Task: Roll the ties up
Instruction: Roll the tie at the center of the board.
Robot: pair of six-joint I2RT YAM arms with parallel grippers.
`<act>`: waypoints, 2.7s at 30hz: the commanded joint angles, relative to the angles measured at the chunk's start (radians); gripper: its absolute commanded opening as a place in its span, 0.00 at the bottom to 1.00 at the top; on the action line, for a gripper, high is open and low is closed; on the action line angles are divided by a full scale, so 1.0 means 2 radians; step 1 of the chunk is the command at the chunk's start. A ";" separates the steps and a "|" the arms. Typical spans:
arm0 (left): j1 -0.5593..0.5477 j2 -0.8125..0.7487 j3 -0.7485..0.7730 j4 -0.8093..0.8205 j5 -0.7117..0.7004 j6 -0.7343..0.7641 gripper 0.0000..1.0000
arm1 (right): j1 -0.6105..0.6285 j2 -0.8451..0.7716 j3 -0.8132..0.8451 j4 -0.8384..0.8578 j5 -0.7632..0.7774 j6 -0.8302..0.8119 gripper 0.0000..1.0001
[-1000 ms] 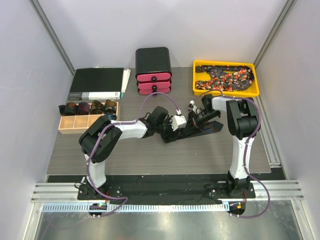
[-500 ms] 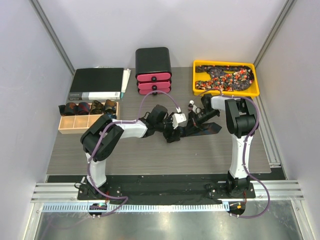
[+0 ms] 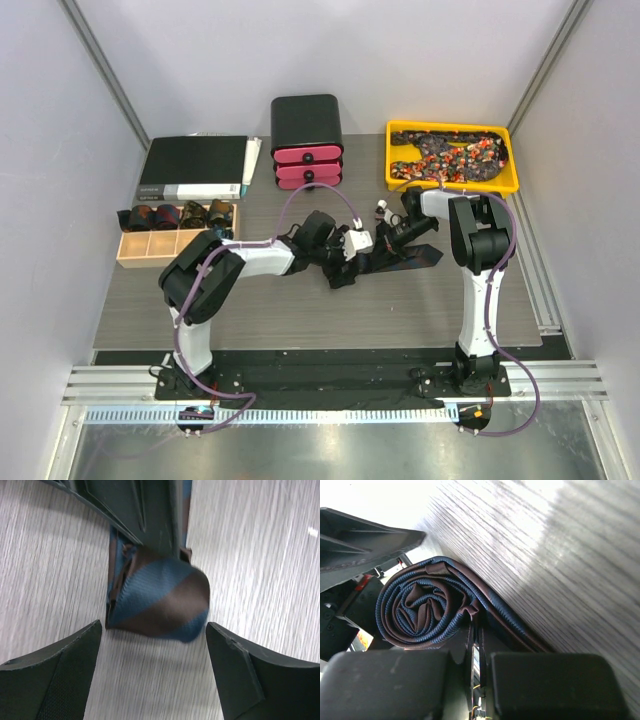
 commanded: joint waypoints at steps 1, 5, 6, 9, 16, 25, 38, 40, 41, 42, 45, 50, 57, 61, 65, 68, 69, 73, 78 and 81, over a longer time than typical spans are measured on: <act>-0.002 -0.038 0.023 -0.063 0.000 0.081 0.86 | 0.003 0.041 -0.005 0.017 0.105 0.008 0.01; -0.003 -0.032 0.037 -0.083 0.016 0.118 0.88 | 0.004 0.042 -0.004 0.016 0.104 0.008 0.01; -0.002 -0.027 0.041 -0.082 0.016 0.123 0.88 | 0.004 0.042 -0.004 0.017 0.103 0.007 0.01; -0.003 -0.013 0.059 -0.082 0.020 0.129 0.88 | 0.004 0.042 -0.004 0.015 0.101 0.008 0.01; -0.012 0.022 0.108 -0.094 0.037 0.142 0.88 | 0.006 0.046 0.001 0.011 0.098 0.006 0.01; -0.023 0.070 0.152 -0.157 -0.001 0.124 0.66 | 0.006 0.045 0.001 0.010 0.092 0.007 0.02; -0.022 0.070 0.148 -0.227 -0.022 0.082 0.02 | -0.017 -0.038 0.021 -0.061 0.016 -0.054 0.29; -0.023 0.065 0.134 -0.224 -0.020 0.083 0.01 | -0.023 -0.048 0.033 -0.071 -0.001 -0.065 0.30; -0.022 0.064 0.129 -0.224 -0.019 0.086 0.01 | -0.027 -0.051 0.037 -0.070 -0.004 -0.065 0.30; -0.022 0.065 0.125 -0.223 -0.019 0.087 0.01 | -0.029 -0.049 0.043 -0.071 -0.007 -0.066 0.30; -0.022 0.069 0.126 -0.228 -0.016 0.089 0.01 | -0.030 -0.034 0.059 -0.062 -0.007 -0.061 0.30; -0.018 0.067 0.123 -0.228 -0.017 0.089 0.00 | -0.030 -0.016 0.056 -0.043 0.032 -0.044 0.29; -0.003 0.045 0.106 -0.199 0.004 0.046 0.01 | -0.027 -0.001 0.028 -0.021 0.130 -0.037 0.26; 0.004 0.009 0.080 -0.124 -0.003 -0.020 0.01 | -0.027 0.006 0.019 -0.020 0.157 -0.039 0.23; 0.006 -0.025 0.043 -0.077 -0.003 -0.060 0.00 | -0.027 0.012 0.020 -0.018 0.172 -0.038 0.23; 0.002 -0.013 0.052 -0.106 -0.014 -0.048 0.00 | -0.027 0.014 0.024 -0.017 0.174 -0.035 0.22; 0.002 -0.006 0.057 -0.117 -0.024 -0.042 0.00 | -0.027 0.014 0.026 -0.017 0.173 -0.034 0.23; -0.002 0.025 0.081 -0.177 -0.043 -0.013 0.01 | -0.028 0.008 0.024 -0.020 0.155 -0.040 0.22; -0.016 0.049 0.094 -0.214 -0.078 -0.004 0.05 | -0.028 -0.023 0.015 -0.024 0.062 -0.041 0.32; -0.018 0.059 0.098 -0.219 -0.083 -0.003 0.06 | -0.028 -0.046 0.011 -0.014 0.002 -0.021 0.41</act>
